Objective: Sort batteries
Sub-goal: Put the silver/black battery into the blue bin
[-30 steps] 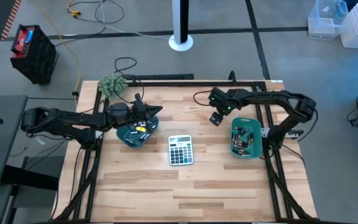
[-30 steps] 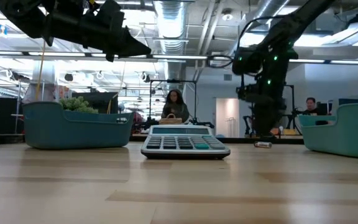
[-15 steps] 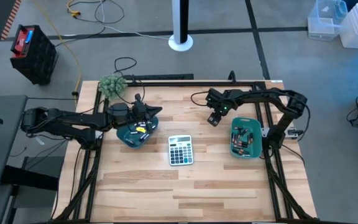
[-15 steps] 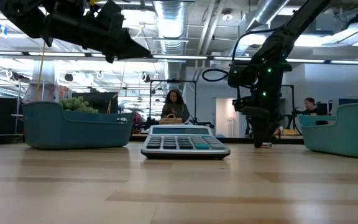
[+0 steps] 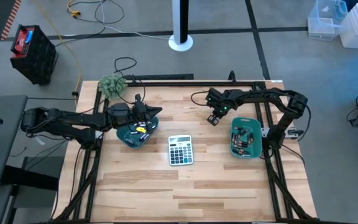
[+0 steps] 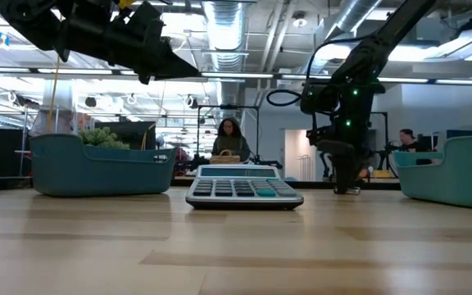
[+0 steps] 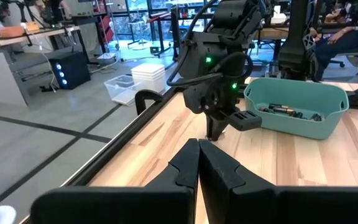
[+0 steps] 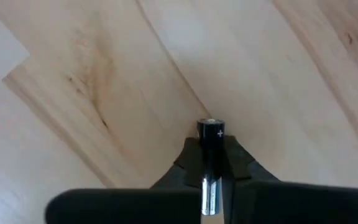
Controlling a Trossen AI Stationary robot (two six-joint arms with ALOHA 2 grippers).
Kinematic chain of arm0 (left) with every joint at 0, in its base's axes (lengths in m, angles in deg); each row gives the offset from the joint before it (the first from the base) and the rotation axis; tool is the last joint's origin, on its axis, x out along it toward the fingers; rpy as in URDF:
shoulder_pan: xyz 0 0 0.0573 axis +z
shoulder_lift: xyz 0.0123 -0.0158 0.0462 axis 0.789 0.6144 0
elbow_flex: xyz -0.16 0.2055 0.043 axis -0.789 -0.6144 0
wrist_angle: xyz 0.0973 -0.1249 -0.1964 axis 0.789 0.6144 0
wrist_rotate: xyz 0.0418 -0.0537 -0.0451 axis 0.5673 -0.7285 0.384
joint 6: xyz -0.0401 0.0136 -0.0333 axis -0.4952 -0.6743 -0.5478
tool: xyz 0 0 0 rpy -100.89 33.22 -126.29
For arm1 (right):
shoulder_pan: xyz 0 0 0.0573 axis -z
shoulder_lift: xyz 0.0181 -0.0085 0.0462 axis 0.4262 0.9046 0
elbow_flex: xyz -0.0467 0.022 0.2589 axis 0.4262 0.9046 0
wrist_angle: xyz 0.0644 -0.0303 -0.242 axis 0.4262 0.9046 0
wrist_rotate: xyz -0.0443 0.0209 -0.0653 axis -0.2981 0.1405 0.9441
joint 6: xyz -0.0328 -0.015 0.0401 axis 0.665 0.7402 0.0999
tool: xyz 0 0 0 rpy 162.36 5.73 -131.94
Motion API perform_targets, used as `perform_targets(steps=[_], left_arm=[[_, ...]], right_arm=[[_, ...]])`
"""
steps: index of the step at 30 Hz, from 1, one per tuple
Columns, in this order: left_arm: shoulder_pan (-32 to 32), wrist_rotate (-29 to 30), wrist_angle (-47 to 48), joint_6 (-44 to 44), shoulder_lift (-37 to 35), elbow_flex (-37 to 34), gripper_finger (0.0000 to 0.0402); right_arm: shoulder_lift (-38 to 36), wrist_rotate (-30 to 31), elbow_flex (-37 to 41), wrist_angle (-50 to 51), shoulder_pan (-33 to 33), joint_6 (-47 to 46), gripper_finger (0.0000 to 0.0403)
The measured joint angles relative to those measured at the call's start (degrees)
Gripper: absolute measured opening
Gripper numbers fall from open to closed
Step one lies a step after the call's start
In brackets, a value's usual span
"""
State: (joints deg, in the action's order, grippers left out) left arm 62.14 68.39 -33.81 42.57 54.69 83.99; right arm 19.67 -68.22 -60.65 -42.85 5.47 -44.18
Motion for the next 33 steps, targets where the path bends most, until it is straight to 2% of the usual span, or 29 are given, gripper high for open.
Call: perform_targets(steps=[9, 12, 19, 26, 29, 33], left_arm=[[0.0, 0.0, 0.49, -0.09, 0.0, 0.02, 0.0006], [0.0, 0.0, 0.52, -0.09, 0.0, 0.02, 0.0006], [-0.1, -0.21, -1.71, -0.68, 0.02, 0.04, 0.0006], [-0.4, 0.63, -2.95, -1.07, -2.25, 0.01, 0.0006], [-0.73, 2.13, -3.9, -0.57, -6.2, -1.72, 0.0002], [-1.05, 4.2, -4.16, -0.28, -13.33, -5.24, 0.0001]], right_arm=[[-5.31, -0.56, 0.34, -3.16, -2.06, 2.64, 0.0004], [-8.69, -3.91, 0.31, -5.87, -3.17, 4.09, 0.0003], [-13.5, -13.73, 0.13, -25.17, -8.29, 6.88, 0.0003], [-8.01, -14.77, 0.13, -44.72, -14.58, 6.99, 0.0002], [-3.69, -14.78, -0.67, -52.33, -16.46, 6.91, 0.0002], [2.88, -14.78, -5.34, -56.71, -17.88, 6.72, 0.0002]])
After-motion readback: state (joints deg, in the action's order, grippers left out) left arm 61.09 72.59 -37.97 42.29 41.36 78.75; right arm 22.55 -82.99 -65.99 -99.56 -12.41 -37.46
